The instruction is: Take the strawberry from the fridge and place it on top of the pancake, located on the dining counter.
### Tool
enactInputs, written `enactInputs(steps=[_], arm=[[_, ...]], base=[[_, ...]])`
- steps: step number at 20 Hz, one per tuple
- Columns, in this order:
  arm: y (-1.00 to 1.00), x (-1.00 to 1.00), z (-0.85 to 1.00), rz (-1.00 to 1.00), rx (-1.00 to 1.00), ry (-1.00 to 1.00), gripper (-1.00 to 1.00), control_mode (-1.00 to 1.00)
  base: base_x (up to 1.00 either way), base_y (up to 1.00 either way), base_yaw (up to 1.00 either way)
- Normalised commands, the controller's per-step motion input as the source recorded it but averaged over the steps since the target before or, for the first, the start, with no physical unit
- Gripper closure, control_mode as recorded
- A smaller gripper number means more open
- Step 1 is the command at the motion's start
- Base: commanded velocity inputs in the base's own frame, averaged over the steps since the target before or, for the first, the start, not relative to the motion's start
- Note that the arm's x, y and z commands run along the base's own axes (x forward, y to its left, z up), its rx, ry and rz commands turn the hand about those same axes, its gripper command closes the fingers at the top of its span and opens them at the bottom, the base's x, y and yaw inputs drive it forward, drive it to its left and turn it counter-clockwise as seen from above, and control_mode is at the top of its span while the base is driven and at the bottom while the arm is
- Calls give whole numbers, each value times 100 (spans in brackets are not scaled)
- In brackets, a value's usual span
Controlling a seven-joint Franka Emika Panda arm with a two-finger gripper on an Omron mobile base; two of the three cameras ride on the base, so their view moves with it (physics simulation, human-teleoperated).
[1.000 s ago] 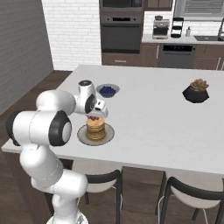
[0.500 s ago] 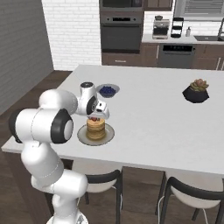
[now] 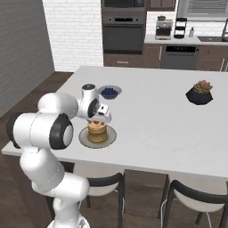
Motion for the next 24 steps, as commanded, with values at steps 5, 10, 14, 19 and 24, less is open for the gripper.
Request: enactInputs(steps=[5, 10, 14, 19, 24], arm=[[-2, -38, 18, 0, 0, 0, -100, -100], [0, -40, 46, -3, 0, 0, -100, -100], [-14, -41, 13, -1, 1, 0, -100, -100], [-37, -36, 0, -1, 5, -5, -100, -100], [-68, -24, 1, -7, 8, -7, -100, -100]], base=[[0, 0, 0], [0, 0, 0], [0, 0, 0], [0, 0, 0], [0, 0, 0]])
